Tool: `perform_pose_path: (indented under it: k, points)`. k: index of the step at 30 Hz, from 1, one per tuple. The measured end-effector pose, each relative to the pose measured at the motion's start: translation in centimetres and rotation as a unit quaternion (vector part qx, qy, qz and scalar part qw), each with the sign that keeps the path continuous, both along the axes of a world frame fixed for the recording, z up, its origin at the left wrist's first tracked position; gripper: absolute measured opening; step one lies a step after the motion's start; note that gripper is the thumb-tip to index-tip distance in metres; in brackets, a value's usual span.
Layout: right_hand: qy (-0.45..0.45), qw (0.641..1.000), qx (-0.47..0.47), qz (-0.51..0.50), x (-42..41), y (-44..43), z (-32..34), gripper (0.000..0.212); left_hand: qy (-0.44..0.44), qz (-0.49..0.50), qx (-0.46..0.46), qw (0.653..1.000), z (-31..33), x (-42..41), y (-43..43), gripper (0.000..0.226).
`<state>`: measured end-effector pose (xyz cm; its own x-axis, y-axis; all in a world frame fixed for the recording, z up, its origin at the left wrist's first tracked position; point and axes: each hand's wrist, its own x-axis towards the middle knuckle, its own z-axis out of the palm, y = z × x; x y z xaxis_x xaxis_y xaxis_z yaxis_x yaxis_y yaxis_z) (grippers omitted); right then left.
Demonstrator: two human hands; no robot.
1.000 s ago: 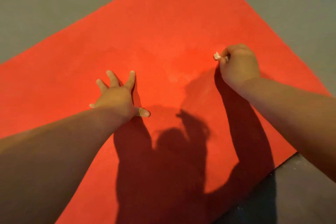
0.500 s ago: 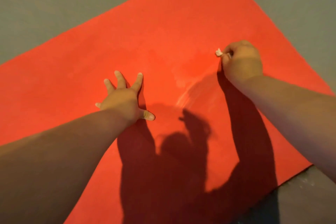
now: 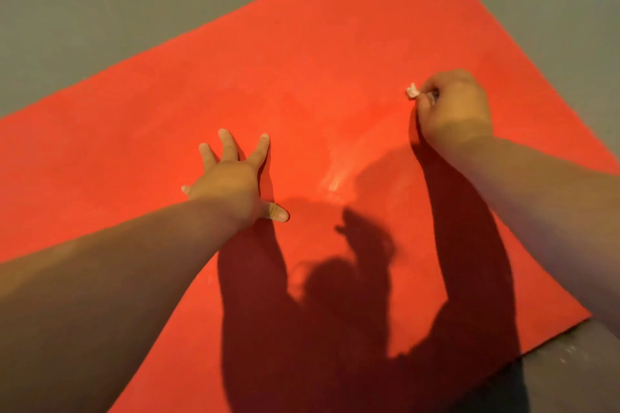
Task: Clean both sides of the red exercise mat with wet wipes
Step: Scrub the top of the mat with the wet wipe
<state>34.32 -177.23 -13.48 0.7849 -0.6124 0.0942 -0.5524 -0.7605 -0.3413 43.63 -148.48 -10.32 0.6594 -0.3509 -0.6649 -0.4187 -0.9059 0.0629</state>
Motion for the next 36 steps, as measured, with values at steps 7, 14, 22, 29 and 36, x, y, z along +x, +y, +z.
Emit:
perform_pose_path:
  k: [7, 14, 22, 29, 36]
  points:
    - [-0.037, 0.987, 0.066, 0.14, -0.5, 9.9, -0.7, 0.022, -0.006, -0.015, 0.0, 1.0, -0.1, 0.2, 0.0, 0.13]
    - [-0.027, 0.982, 0.013, 0.189, 0.0, 7.0, -0.7, 0.015, -0.066, 0.035, 0.013, 0.997, 0.3, 3.5, 4.9, 0.127]
    - [-0.058, 0.988, 0.028, 0.138, 2.8, 9.5, -0.6, 0.011, -0.03, 0.083, 0.027, 0.996, 0.2, 3.5, 5.1, 0.126]
    - [-0.035, 0.919, 0.064, 0.387, 2.1, 13.8, -1.6, 0.011, -0.018, 0.078, 0.028, 0.996, 0.3, 3.4, 5.0, 0.125]
    - [0.003, 0.999, 0.019, 0.038, 4.2, 4.6, -0.1, 0.017, -0.017, 0.083, 0.03, 0.996, 0.2, 3.4, 5.1, 0.124]
